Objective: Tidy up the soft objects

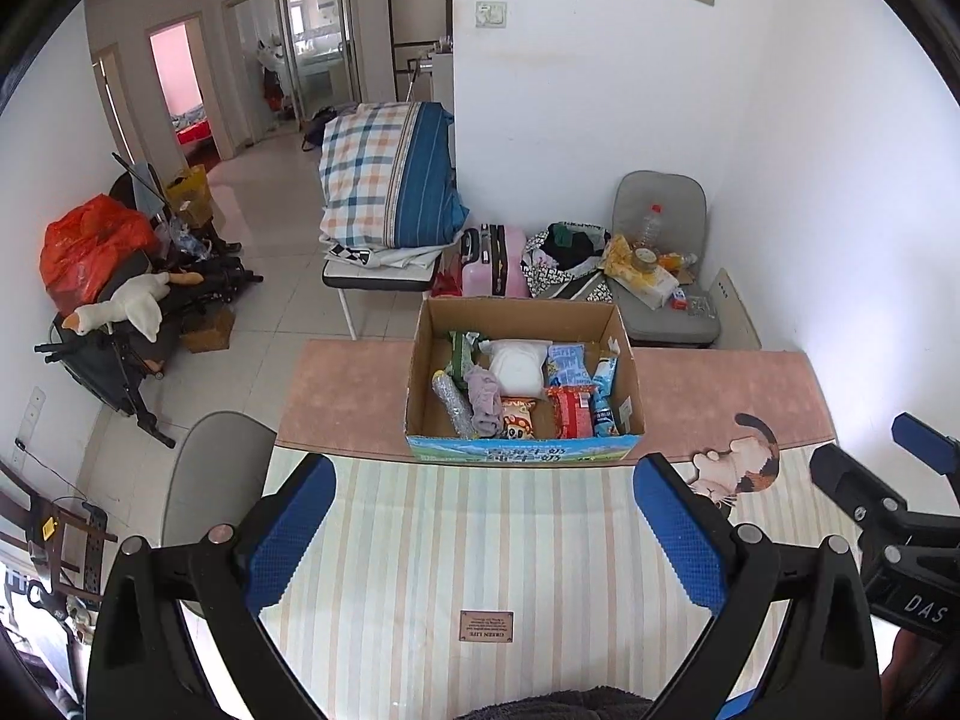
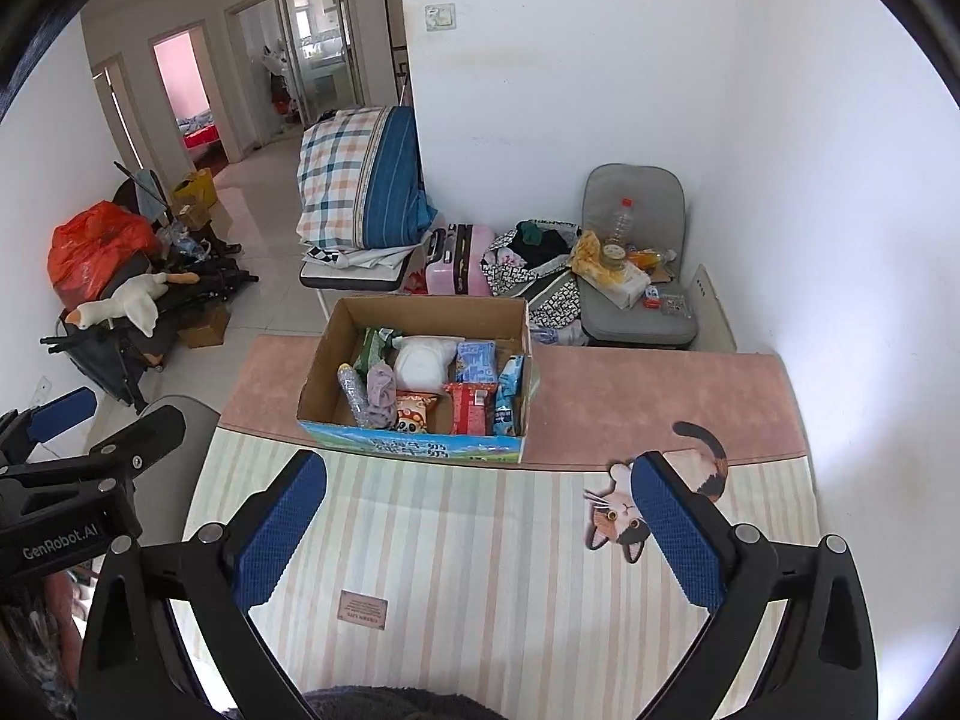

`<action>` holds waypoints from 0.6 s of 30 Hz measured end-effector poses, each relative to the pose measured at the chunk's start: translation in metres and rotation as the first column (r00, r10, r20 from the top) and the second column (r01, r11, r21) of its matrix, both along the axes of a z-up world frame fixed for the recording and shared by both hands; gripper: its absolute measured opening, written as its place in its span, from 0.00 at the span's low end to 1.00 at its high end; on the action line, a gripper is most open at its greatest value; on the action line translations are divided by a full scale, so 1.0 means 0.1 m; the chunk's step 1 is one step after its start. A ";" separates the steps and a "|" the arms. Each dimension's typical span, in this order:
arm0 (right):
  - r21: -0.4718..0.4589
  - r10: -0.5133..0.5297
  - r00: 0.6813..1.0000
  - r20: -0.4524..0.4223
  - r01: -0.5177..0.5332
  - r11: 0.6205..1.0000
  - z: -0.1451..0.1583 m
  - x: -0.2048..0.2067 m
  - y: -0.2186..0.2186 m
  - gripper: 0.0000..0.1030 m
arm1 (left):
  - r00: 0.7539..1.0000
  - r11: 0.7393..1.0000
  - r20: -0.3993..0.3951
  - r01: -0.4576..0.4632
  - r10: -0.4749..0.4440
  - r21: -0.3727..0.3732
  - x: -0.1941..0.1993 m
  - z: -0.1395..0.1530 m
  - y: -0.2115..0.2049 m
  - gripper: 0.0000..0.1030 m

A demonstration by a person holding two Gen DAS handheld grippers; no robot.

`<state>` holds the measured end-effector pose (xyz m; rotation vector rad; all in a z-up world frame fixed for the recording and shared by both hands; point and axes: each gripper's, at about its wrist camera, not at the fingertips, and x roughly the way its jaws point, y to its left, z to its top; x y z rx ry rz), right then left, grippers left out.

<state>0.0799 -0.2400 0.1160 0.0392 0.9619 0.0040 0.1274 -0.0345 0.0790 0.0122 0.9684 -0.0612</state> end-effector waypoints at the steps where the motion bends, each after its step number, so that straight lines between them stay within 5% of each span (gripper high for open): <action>1: -0.006 -0.005 1.000 0.008 0.005 1.000 0.01 0.02 0.00 1.00 | 1.000 1.000 0.003 -0.001 0.001 0.000 0.00 0.01 0.00 0.99; 18: -0.021 -0.040 0.996 0.080 0.041 0.999 0.20 0.04 0.01 1.00 | 0.999 1.000 0.046 -0.005 0.005 0.000 -0.01 0.10 0.04 0.99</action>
